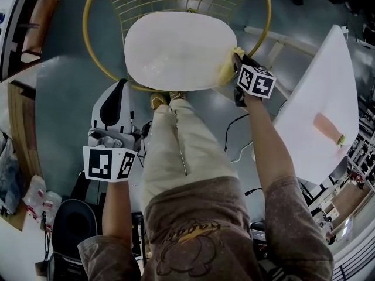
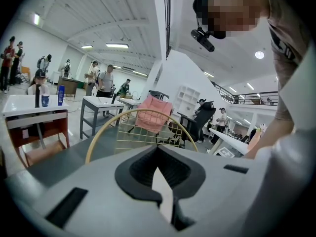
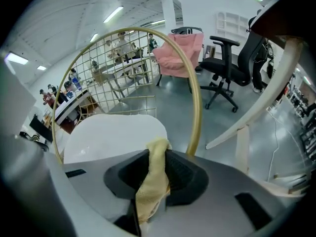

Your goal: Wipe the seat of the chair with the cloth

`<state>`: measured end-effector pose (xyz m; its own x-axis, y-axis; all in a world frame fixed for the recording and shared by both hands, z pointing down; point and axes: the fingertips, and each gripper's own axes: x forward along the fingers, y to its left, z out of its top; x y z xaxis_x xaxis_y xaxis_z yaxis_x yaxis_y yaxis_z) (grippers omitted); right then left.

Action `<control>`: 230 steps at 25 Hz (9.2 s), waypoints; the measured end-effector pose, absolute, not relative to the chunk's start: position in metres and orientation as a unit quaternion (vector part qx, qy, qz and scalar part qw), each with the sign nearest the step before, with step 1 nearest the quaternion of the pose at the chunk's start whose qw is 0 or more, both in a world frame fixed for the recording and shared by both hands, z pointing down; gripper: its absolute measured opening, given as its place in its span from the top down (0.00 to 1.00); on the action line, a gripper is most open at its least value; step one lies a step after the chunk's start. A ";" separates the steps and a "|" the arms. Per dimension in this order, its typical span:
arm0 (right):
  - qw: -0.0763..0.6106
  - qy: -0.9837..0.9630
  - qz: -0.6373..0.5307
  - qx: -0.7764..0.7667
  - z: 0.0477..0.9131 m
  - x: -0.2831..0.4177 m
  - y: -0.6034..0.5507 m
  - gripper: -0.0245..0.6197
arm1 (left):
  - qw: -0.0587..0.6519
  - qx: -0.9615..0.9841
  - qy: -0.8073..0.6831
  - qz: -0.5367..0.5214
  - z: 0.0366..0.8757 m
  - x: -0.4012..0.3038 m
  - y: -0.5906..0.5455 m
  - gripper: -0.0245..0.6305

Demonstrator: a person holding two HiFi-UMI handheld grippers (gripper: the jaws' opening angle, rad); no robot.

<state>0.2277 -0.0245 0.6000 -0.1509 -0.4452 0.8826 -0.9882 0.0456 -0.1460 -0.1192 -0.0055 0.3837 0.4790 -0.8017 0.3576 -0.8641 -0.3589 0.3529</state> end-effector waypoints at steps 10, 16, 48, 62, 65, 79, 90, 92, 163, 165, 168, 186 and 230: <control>0.322 -0.656 0.421 0.537 0.615 0.199 -0.026 0.79 | 0.256 0.821 -0.506 0.067 0.391 -0.117 -0.006 0.96; 0.326 -0.672 0.435 0.503 0.628 0.159 -0.021 0.79 | 0.256 0.819 -0.509 0.069 0.391 -0.119 -0.006 0.96; 0.280 -0.752 0.461 0.378 0.634 -0.044 -0.009 0.79 | 0.267 0.799 -0.534 0.073 0.404 -0.152 0.005 0.96; 0.251 -0.789 0.465 0.312 0.616 -0.112 0.006 0.79 | 0.271 0.793 -0.540 0.073 0.405 -0.164 0.011 0.96; 0.241 -0.794 0.468 0.303 0.610 -0.117 0.010 0.79 | 0.271 0.794 -0.539 0.074 0.406 -0.164 0.013 0.96; 0.245 -0.767 0.457 0.378 0.603 -0.006 0.027 0.79 | 0.274 0.805 -0.521 0.068 0.406 -0.146 0.011 0.96; 0.256 -0.692 0.432 0.519 0.597 0.127 0.047 0.79 | 0.276 0.822 -0.492 0.075 0.406 -0.124 0.009 0.96; 0.254 -0.681 0.429 0.537 0.595 0.145 0.051 0.79 | 0.275 0.826 -0.486 0.077 0.406 -0.119 0.009 0.96; 0.271 -0.784 0.447 0.336 0.626 -0.087 0.061 0.79 | 0.291 0.797 -0.523 0.083 0.425 -0.147 0.016 0.96; 0.267 -0.787 0.449 0.329 0.624 -0.093 0.062 0.79 | 0.291 0.796 -0.525 0.080 0.425 -0.148 0.017 0.96; 0.265 -0.798 0.450 0.302 0.619 -0.104 0.069 0.79 | 0.290 0.794 -0.529 0.078 0.423 -0.151 0.017 0.96; 0.227 -0.820 0.435 0.294 0.561 -0.079 0.068 0.79 | 0.287 0.795 -0.531 0.064 0.398 -0.140 0.016 0.96; 0.034 -0.896 0.148 0.418 0.116 0.060 0.051 0.79 | 0.138 0.849 -0.510 0.025 0.103 -0.120 0.066 0.96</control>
